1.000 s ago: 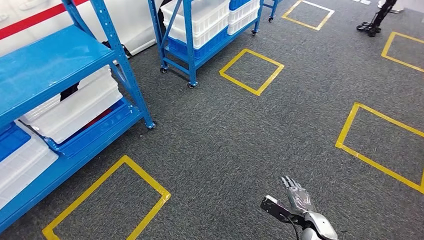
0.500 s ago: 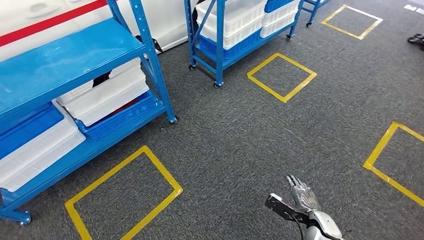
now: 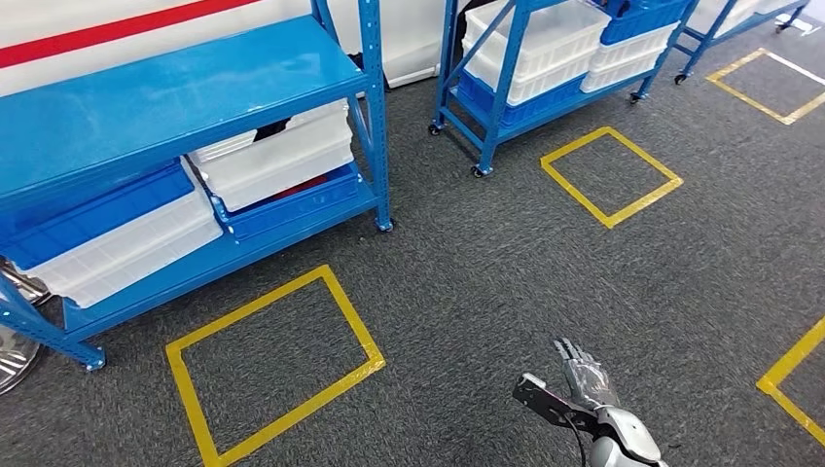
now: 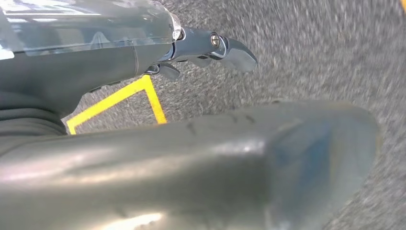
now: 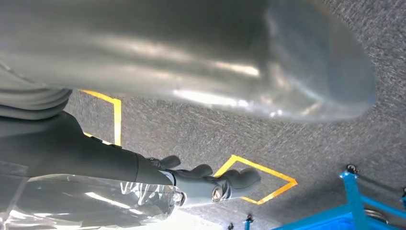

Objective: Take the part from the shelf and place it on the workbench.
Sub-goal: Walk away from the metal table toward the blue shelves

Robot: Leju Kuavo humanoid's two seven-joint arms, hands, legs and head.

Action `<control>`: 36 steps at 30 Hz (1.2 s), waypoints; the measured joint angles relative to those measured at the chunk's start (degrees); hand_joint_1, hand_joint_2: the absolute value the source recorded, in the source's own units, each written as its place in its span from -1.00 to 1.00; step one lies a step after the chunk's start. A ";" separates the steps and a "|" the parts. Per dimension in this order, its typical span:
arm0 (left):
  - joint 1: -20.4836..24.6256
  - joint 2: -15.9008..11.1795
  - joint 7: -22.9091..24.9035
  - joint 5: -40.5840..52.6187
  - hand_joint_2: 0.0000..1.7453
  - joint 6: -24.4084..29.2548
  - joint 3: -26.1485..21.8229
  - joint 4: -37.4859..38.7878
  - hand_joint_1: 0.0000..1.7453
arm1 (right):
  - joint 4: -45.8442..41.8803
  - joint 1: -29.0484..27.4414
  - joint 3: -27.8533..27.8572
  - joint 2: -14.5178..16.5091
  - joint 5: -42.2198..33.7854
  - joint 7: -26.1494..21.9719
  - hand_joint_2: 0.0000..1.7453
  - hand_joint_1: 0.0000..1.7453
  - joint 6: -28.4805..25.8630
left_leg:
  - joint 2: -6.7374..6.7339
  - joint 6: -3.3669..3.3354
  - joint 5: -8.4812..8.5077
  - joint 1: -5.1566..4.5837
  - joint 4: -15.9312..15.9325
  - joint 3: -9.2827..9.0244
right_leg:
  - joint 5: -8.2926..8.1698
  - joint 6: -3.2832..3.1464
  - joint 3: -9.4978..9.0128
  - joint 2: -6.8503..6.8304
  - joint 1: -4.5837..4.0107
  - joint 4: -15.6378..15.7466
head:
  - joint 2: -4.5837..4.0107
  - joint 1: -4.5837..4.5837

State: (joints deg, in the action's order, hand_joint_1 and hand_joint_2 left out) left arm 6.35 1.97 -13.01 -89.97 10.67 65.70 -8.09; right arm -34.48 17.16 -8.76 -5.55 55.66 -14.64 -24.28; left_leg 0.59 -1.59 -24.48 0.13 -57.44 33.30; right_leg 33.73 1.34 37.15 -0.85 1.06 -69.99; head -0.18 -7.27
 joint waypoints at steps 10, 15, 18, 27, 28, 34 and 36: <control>-0.50 0.04 0.19 -0.02 -1.00 -0.26 -5.02 -0.07 -1.00 | 1.08 0.03 0.53 -0.09 -0.09 -0.28 -1.00 -1.00 -0.07 | 7.17 1.53 -0.20 0.08 -0.38 0.37 | -7.98 -1.33 -3.30 4.25 -0.10 11.10 | 0.00 0.02; -0.48 -0.03 0.33 0.01 -1.00 -0.04 -5.95 -0.07 -1.00 | 1.24 0.20 0.52 0.40 0.44 -0.26 -1.00 -1.00 0.15 | 0.91 2.79 -5.59 0.10 -10.26 5.12 | -8.08 -2.60 -4.31 0.56 0.07 12.29 | 0.00 -0.02; -0.42 -0.02 0.46 0.01 -1.00 0.15 -6.19 -0.09 -1.00 | 1.56 0.11 0.52 0.60 0.72 -0.21 -1.00 -1.00 0.52 | -0.15 3.47 -6.71 0.59 -16.32 8.35 | -7.70 -2.56 -4.55 -1.83 0.00 12.21 | 0.01 -0.01; -0.36 -0.04 0.63 -0.02 -1.00 0.45 -6.92 -0.09 -1.00 | 2.17 0.92 0.52 1.17 0.84 -0.25 -1.00 -1.00 0.70 | -2.02 0.96 0.38 0.07 -0.30 0.76 | -5.77 -0.10 -5.77 -5.58 -0.12 11.31 | 0.01 0.03; -0.34 -0.04 0.64 -0.02 -1.00 0.51 -6.93 -0.09 -1.00 | 2.20 1.02 0.52 1.24 0.84 -0.30 -1.00 -1.00 0.71 | -1.47 0.58 0.56 0.18 -0.03 0.64 | -4.78 0.14 -5.27 -4.29 0.04 9.98 | 0.00 0.04; -0.07 -0.03 0.95 -0.03 -1.00 0.92 -7.11 -0.09 -1.00 | 3.35 0.67 0.52 1.22 0.92 -0.48 -1.00 -1.00 0.72 | 2.86 -0.07 0.80 0.06 0.05 0.62 | -0.68 0.12 2.26 0.83 0.19 -3.60 | -0.01 0.05; -0.05 -0.01 0.98 -0.03 -1.00 0.96 -7.23 -0.10 -1.00 | 3.59 0.91 0.52 1.25 1.04 -0.48 -1.00 -1.00 0.72 | 4.35 0.04 0.75 0.06 -0.15 0.61 | -5.20 -0.45 -0.56 2.66 0.21 3.60 | 0.00 0.05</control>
State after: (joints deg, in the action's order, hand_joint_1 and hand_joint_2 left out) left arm 6.29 1.97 -12.02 -90.01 11.63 58.47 -8.19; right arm -30.89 18.06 -8.24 -4.31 56.71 -15.13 -23.57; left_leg 4.94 -1.55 -23.74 0.18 -57.59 33.91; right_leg 28.53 0.89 36.59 1.81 1.27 -66.38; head -0.19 -7.21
